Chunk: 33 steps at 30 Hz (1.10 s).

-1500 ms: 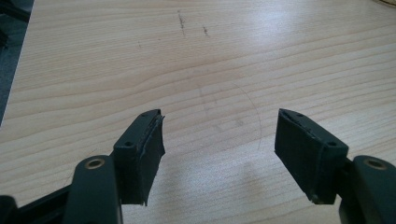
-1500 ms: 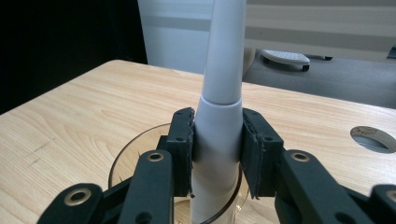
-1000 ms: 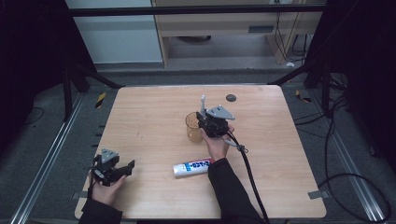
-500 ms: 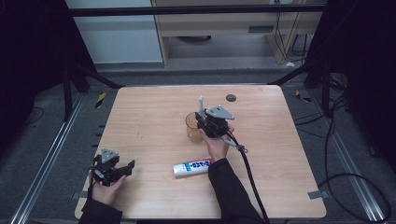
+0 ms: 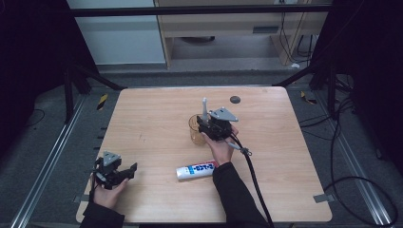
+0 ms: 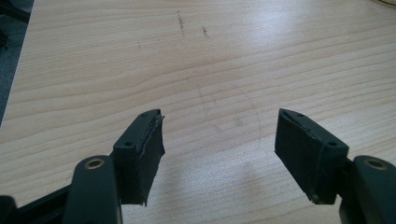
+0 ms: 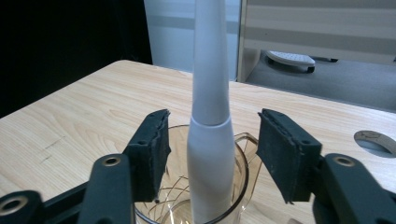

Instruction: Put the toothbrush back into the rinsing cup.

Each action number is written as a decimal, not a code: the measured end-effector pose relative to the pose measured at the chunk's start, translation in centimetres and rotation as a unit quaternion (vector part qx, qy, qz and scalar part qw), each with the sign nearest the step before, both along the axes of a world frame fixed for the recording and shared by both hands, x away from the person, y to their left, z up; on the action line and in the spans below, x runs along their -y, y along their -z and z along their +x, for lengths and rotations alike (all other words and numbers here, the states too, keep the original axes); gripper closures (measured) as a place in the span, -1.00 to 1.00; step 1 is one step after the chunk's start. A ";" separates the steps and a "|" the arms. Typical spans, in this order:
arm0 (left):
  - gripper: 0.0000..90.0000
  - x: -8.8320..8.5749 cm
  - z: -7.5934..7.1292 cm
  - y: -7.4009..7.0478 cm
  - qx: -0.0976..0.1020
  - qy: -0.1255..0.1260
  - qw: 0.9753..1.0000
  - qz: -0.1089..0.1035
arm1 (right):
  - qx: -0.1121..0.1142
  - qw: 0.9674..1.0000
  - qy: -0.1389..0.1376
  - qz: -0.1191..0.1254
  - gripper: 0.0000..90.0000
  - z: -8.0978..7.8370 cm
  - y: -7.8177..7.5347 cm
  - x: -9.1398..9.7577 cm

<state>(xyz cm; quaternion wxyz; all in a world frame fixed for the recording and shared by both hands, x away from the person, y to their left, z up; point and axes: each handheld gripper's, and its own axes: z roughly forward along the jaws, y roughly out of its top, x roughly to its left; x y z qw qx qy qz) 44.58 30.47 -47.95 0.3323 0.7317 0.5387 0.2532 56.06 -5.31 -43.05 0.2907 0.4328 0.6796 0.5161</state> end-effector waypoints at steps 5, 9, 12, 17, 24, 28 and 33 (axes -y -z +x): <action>-0.29 0.0 0.0 0.0 0.000 0.000 1.000 -0.001 | -0.008 1.000 -0.005 -0.004 -0.24 -0.1 -0.1 -0.1; -0.29 0.0 0.0 0.0 0.001 0.001 1.000 -0.001 | -0.016 1.000 -0.010 -0.010 -0.36 -0.3 -0.3 0.0; -0.28 0.0 0.0 0.0 0.001 0.001 1.000 -0.001 | -0.019 1.000 -0.014 -0.017 -0.41 -0.5 -0.6 0.1; -0.26 0.0 0.0 -0.1 0.001 0.003 1.000 -0.002 | -0.023 0.999 -0.019 -0.024 -0.48 -1.1 -1.1 0.3; -0.21 0.0 0.0 -0.1 0.000 0.006 1.000 -0.005 | -0.036 0.999 -0.027 -0.025 -0.51 -2.0 -2.1 1.1; -0.16 0.1 -0.1 -0.2 0.001 0.009 1.000 -0.006 | -0.036 0.998 -0.030 -0.031 -0.51 -2.9 -2.5 2.0; -0.08 0.2 -0.1 -0.2 0.000 0.014 1.000 -0.009 | -0.042 0.997 -0.035 -0.050 -0.48 -4.1 -2.8 3.0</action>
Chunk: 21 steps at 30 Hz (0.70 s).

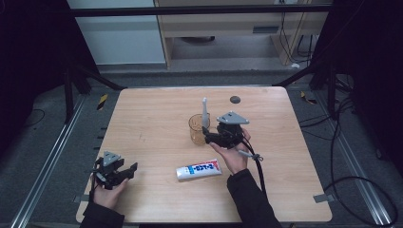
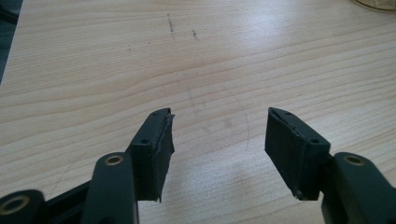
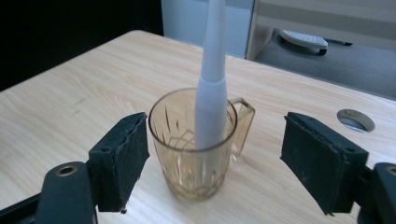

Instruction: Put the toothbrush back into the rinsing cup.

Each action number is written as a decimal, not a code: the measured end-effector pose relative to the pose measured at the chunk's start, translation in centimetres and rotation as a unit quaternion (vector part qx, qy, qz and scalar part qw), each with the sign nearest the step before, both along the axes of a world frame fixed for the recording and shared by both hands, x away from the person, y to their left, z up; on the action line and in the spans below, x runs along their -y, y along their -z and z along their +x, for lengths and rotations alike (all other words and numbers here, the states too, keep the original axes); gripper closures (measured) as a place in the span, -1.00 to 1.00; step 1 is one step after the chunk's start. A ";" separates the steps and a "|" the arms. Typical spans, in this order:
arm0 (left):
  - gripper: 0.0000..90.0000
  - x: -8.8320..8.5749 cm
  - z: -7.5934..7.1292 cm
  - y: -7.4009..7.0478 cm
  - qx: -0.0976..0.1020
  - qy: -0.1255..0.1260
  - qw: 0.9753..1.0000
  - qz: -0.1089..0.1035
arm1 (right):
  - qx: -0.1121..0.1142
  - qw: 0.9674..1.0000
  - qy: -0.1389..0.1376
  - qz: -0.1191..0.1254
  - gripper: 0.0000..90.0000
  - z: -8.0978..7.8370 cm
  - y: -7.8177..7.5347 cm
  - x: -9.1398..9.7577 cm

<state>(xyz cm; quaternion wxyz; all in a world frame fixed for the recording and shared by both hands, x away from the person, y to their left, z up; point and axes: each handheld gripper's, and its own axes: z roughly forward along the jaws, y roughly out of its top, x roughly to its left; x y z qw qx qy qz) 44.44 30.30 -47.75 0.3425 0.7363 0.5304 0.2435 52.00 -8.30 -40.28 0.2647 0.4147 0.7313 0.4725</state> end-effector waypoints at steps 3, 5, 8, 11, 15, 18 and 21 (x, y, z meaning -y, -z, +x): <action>-0.01 0.1 0.0 0.0 0.000 0.005 1.000 -0.005 | -0.007 1.000 -0.004 -0.007 -0.46 -0.5 0.0 0.7; 0.04 0.2 0.0 0.0 -0.003 0.011 1.000 -0.004 | -0.009 1.000 -0.008 -0.013 -0.43 -0.8 0.0 1.2; 0.14 0.4 -0.1 -0.1 -0.004 0.020 1.000 -0.006 | -0.017 1.000 -0.012 -0.008 -0.40 -1.2 0.0 2.1; 0.24 0.7 -0.1 -0.2 -0.004 0.031 0.999 -0.009 | -0.023 1.000 -0.013 -0.011 -0.36 -1.6 0.2 3.0; 0.39 1.3 0.1 -0.4 -0.008 0.050 0.999 -0.011 | -0.035 0.999 -0.020 -0.011 -0.32 -2.0 0.4 4.1; 0.48 1.9 0.2 -0.6 -0.010 0.063 0.998 -0.008 | -0.041 0.999 -0.024 -0.011 -0.28 -2.6 0.5 4.8; 0.58 2.6 0.3 -0.8 -0.011 0.076 0.997 -0.012 | -0.045 0.999 -0.027 -0.010 -0.26 -3.1 0.7 5.7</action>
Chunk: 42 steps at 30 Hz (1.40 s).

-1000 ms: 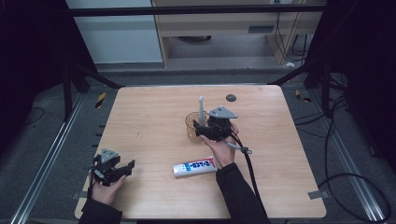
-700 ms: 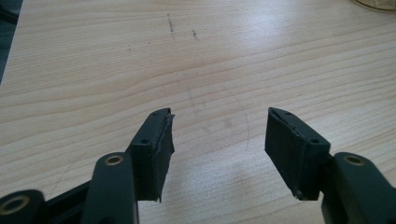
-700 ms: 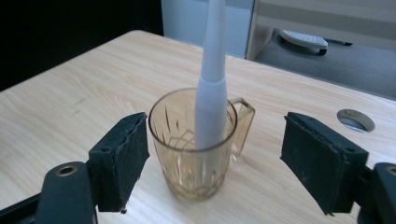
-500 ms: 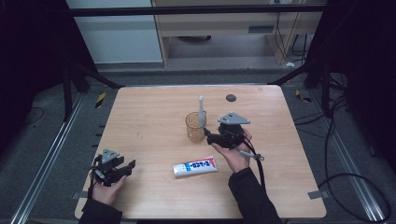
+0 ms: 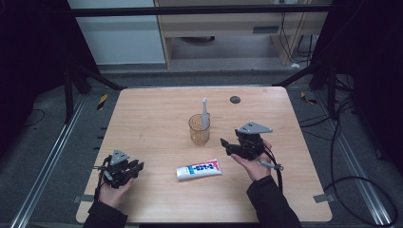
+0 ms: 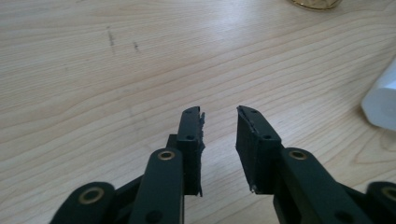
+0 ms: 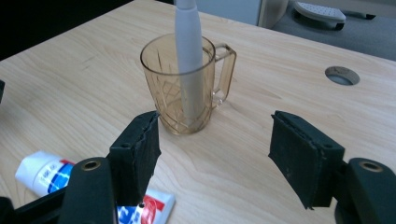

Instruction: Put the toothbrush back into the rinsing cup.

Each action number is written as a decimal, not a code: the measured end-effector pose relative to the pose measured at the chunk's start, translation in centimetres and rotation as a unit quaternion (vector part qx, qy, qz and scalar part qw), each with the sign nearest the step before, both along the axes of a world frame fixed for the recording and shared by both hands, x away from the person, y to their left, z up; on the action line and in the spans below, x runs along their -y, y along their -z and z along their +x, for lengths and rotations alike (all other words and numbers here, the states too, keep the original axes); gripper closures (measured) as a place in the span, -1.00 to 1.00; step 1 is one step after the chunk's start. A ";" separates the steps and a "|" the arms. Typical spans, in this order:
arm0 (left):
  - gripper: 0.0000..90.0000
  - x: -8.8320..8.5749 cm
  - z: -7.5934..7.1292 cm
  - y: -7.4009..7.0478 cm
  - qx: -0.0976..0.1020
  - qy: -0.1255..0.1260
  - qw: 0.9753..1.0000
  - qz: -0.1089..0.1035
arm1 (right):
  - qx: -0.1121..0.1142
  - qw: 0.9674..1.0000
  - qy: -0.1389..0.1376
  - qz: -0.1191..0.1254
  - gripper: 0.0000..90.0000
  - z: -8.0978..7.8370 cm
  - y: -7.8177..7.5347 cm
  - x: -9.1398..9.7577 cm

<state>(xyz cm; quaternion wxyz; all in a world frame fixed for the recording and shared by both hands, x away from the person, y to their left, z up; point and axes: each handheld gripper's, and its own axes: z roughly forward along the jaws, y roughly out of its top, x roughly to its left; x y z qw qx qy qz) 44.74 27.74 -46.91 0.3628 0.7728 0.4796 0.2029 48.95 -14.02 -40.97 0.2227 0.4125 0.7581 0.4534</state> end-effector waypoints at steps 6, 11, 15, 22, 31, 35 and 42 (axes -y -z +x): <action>0.70 1.3 0.3 -0.7 0.004 0.022 1.000 -0.003 | -0.004 1.000 0.006 -0.015 -0.25 -1.0 0.6 1.8; 0.77 2.6 0.8 -1.2 0.004 0.037 0.999 -0.006 | -0.009 1.000 0.013 -0.018 -0.28 -1.8 1.5 3.8; 0.82 3.6 1.2 -1.4 0.003 0.051 0.999 -0.004 | -0.012 1.000 0.023 -0.016 -0.30 -2.3 2.4 5.3; 0.92 5.9 2.3 -1.5 -0.006 0.082 0.997 0.002 | -0.022 0.999 0.035 -0.013 -0.27 -2.8 3.7 6.8; 0.98 9.1 3.5 -1.1 -0.028 0.127 0.991 0.018 | -0.027 0.999 0.042 -0.012 -0.24 -4.1 4.5 8.0; 0.98 10.1 3.6 -0.7 -0.038 0.141 0.989 0.024 | -0.032 0.998 0.046 -0.011 -0.27 -4.5 5.0 8.3; 0.98 10.8 3.5 -0.2 -0.056 0.155 0.986 0.031 | -0.039 0.998 0.052 -0.020 -0.31 -4.4 6.2 8.6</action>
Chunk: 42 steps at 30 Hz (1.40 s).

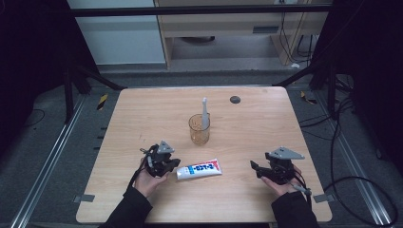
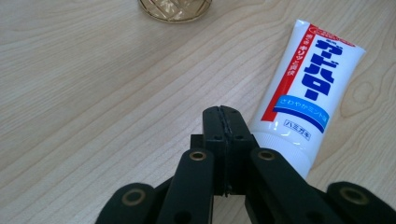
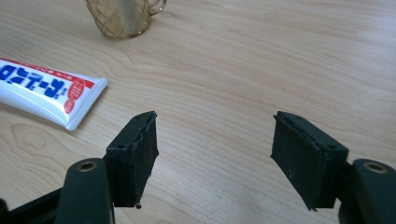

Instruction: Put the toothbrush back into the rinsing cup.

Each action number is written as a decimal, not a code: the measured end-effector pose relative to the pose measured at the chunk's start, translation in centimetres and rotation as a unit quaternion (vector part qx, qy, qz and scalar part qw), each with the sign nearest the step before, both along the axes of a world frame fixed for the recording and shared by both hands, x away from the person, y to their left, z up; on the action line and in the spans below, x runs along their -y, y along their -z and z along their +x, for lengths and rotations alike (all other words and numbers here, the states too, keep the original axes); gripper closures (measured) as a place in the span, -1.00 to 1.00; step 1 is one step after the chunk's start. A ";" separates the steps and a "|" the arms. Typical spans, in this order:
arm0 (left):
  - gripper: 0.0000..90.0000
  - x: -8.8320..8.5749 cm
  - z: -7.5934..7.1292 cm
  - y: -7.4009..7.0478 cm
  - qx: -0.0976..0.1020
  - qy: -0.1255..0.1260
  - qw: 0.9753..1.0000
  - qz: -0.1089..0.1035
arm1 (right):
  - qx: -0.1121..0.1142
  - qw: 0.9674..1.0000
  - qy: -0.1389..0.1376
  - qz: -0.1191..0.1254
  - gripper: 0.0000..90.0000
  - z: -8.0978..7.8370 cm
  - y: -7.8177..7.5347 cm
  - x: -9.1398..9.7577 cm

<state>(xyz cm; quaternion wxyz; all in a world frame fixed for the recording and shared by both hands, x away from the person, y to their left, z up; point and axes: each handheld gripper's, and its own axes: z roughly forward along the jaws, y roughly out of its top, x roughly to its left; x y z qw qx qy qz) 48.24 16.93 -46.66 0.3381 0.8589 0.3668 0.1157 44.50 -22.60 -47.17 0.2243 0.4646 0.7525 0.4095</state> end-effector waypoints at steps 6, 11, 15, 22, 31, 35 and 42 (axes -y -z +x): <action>0.99 0.3 0.0 0.2 -0.005 0.007 1.000 0.004 | -0.001 1.000 0.003 0.001 -0.32 0.1 0.2 0.0; 0.99 0.2 -0.3 0.2 -0.010 0.011 1.000 0.005 | -0.001 1.000 0.002 0.002 -0.33 0.1 0.2 0.1; 0.99 0.1 -0.8 0.3 -0.014 0.017 1.000 0.008 | -0.001 1.000 0.001 -0.004 -0.33 0.1 0.3 0.1; 0.99 0.1 -1.9 0.4 -0.022 0.025 0.999 0.013 | -0.002 1.000 0.004 -0.004 -0.34 0.1 0.3 0.2; 0.98 0.3 -2.6 0.3 -0.017 0.029 0.999 0.014 | -0.002 1.000 0.004 -0.004 -0.35 0.1 0.3 0.3; 0.95 -0.1 -2.4 -0.1 -0.012 0.015 1.000 0.006 | -0.003 1.000 0.005 -0.002 -0.35 0.2 0.3 0.4; 0.84 -0.9 -2.0 -1.4 0.003 0.001 1.000 -0.009 | 0.001 1.000 0.011 -0.010 -0.35 0.3 0.3 0.7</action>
